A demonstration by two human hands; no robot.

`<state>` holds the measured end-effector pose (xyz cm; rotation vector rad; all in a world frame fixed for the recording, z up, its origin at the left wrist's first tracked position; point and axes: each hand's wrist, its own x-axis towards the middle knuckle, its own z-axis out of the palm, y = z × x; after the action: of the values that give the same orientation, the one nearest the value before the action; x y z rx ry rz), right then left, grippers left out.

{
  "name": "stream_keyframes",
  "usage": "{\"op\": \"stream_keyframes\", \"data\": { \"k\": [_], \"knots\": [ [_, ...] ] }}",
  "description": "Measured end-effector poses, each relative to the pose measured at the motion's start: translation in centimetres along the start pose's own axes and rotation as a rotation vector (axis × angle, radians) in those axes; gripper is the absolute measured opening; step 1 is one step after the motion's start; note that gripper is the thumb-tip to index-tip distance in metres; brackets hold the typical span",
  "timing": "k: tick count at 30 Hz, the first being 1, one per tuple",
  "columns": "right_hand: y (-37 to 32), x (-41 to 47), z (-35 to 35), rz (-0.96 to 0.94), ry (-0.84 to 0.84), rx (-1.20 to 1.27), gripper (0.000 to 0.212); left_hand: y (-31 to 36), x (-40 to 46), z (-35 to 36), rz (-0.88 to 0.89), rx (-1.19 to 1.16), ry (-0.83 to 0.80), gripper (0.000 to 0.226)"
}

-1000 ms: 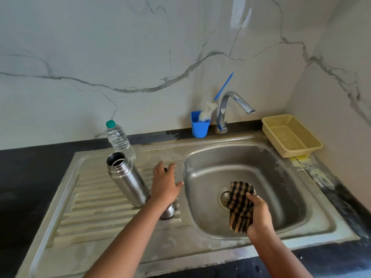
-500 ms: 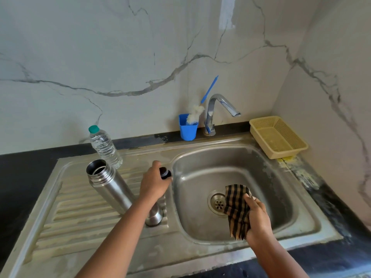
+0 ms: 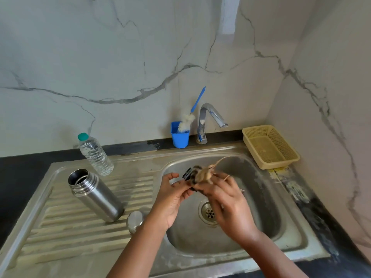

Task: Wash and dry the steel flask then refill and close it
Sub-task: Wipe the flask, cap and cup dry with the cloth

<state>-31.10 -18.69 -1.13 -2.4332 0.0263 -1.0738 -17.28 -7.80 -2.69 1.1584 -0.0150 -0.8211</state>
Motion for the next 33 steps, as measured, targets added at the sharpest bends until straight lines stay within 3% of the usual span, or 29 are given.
{"op": "stream_keyframes", "data": {
  "k": [2,5,6,9,11,13,16,18,22,25,28,30,33],
  "knots": [
    [1.3,0.1,0.2,0.045,-0.038,0.077,0.053,-0.1,-0.2,0.8,0.018,0.029,-0.019,0.049],
    [3.2,0.4,-0.6,0.307,-0.001,0.305,0.063,-0.2,-0.7,1.6,0.061,0.062,-0.052,0.067],
    [3.4,0.5,-1.1,0.275,-0.003,0.274,0.063,-0.1,-0.8,1.9,0.073,0.074,-0.065,0.072],
    [2.7,0.8,-2.4,-0.051,-0.042,0.104,0.051,0.2,-1.1,2.5,0.094,0.054,-0.079,0.073],
    [2.1,1.4,-2.6,-0.078,-0.042,0.124,0.046,0.3,-1.2,2.8,0.104,0.032,-0.088,0.069],
    [2.1,1.2,-1.9,0.154,0.03,0.325,0.047,0.2,-1.2,3.0,0.114,0.027,-0.096,0.07],
    [1.8,0.6,-1.3,0.601,0.182,0.903,0.043,0.1,-1.4,3.0,0.107,0.006,-0.125,0.072],
    [1.7,0.0,-0.9,0.737,0.265,1.07,0.043,0.1,-1.4,3.1,0.1,0.067,-0.153,0.067],
    [1.7,-0.5,-0.8,0.624,0.275,0.772,0.044,-0.7,-1.5,3.7,0.073,0.063,-0.124,0.051],
    [1.9,-0.7,-0.8,0.367,0.207,0.41,0.04,-1.3,-2.0,4.3,0.017,-0.019,-0.15,0.021],
    [2.2,-0.5,-0.8,0.093,0.107,0.154,0.034,-1.4,-2.2,4.7,-0.031,-0.158,-0.217,0.019],
    [2.2,-0.2,-0.7,0.128,0.104,0.197,0.034,-1.6,-1.9,4.7,-0.016,-0.188,-0.193,0.022],
    [1.7,0.3,-0.6,0.417,0.135,0.595,0.037,-2.0,-1.4,4.6,0.031,-0.16,-0.137,0.026]
  ]
}}
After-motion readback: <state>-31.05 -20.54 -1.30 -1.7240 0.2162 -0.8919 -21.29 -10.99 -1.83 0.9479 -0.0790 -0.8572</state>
